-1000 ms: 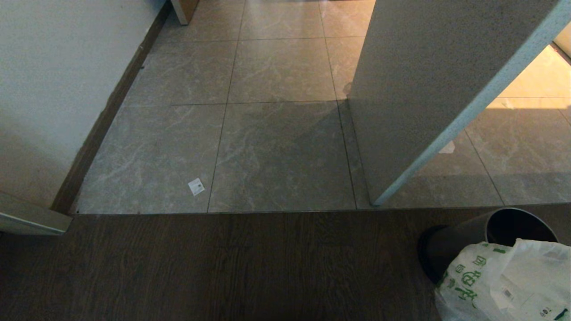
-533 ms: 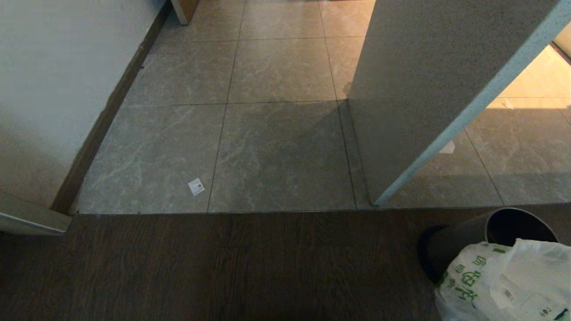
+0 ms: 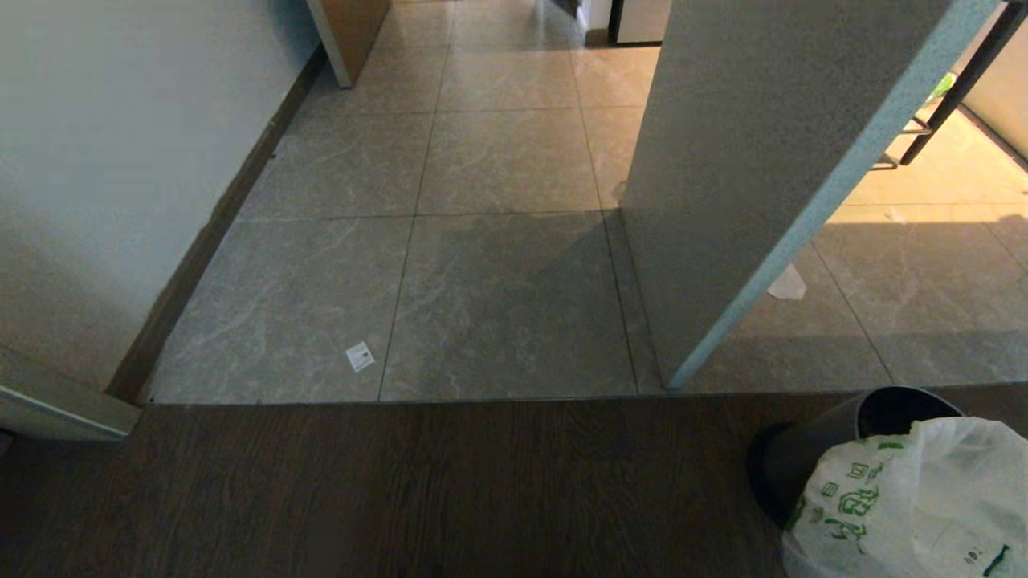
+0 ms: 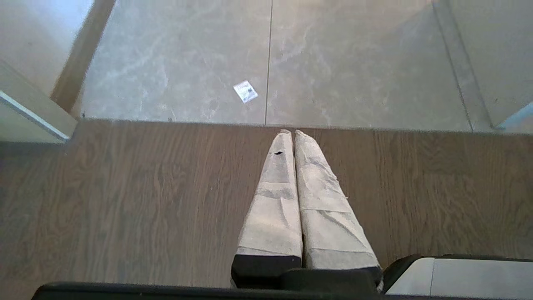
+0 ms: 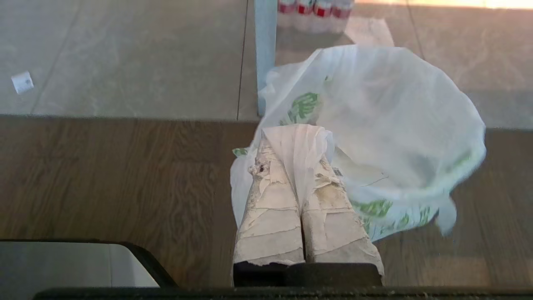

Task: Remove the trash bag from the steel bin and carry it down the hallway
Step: Put the trash bag at the door

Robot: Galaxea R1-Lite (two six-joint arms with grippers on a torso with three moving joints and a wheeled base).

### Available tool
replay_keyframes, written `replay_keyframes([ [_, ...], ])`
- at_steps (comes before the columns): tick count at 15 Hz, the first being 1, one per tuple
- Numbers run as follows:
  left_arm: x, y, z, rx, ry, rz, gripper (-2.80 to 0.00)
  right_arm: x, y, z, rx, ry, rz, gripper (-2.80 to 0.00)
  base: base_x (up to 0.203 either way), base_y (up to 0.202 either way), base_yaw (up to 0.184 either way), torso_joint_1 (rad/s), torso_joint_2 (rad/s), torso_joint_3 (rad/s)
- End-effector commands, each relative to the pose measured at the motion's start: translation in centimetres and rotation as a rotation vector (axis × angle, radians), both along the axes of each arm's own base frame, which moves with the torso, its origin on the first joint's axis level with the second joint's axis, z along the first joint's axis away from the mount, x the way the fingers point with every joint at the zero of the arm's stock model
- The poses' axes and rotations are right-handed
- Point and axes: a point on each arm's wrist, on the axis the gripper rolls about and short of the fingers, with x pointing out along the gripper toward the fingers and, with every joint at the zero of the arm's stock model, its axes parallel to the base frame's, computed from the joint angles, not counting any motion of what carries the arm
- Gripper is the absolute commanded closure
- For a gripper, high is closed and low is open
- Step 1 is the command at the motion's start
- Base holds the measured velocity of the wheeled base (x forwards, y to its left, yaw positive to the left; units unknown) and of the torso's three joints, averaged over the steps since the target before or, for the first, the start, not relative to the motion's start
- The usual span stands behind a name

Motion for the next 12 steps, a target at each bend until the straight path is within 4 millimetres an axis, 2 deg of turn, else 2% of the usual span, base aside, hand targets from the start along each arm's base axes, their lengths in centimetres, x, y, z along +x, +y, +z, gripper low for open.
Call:
replay_keyframes([
  [1, 0.0, 0.0, 0.0, -0.001, 0.0, 0.0, 0.0, 0.01, 0.0, 0.01, -0.001, 0.001, 0.0, 0.0, 0.0, 0.0, 0.0, -0.001, 0.0, 0.193],
  [12, 0.0, 0.0, 0.0, -0.001, 0.0, 0.0, 0.0, 0.01, 0.0, 0.01, -0.001, 0.001, 0.0, 0.0, 0.0, 0.0, 0.0, 0.003, 0.0, 0.202],
])
